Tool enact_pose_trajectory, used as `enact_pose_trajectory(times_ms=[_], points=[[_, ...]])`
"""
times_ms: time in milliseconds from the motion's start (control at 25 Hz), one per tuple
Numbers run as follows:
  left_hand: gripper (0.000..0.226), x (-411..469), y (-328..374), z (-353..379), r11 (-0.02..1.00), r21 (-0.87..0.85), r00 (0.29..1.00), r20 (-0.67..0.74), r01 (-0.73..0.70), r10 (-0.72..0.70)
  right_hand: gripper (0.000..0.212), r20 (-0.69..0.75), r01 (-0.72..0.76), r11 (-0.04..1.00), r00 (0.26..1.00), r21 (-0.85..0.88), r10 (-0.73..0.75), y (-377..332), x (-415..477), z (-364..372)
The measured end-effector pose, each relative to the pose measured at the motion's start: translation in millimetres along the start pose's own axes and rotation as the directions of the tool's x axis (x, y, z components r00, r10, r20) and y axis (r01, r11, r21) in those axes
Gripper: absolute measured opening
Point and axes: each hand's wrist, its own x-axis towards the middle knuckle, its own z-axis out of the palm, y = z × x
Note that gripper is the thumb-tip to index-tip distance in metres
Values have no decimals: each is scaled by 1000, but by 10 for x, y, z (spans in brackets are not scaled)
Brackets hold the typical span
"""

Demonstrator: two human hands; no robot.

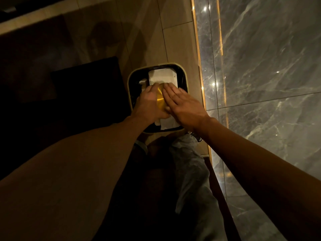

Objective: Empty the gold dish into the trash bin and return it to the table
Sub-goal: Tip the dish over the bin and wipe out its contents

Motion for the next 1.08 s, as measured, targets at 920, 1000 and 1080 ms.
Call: enact_pose_trajectory(times_ms=[920, 1000, 1080], points=[[112, 50, -22, -46, 998, -35, 998, 34, 51, -50, 55, -163, -68, 997, 984, 38, 73, -61, -112, 0], [112, 70, 3, -54, 999, -40, 999, 23, 32, -31, 54, -210, -105, 993, 971, 61, 116, -68, -116, -47], [112, 84, 32, -66, 999, 6, 998, 39, 50, -50, 56, -124, -90, 995, 988, 46, 95, -73, -112, -42]])
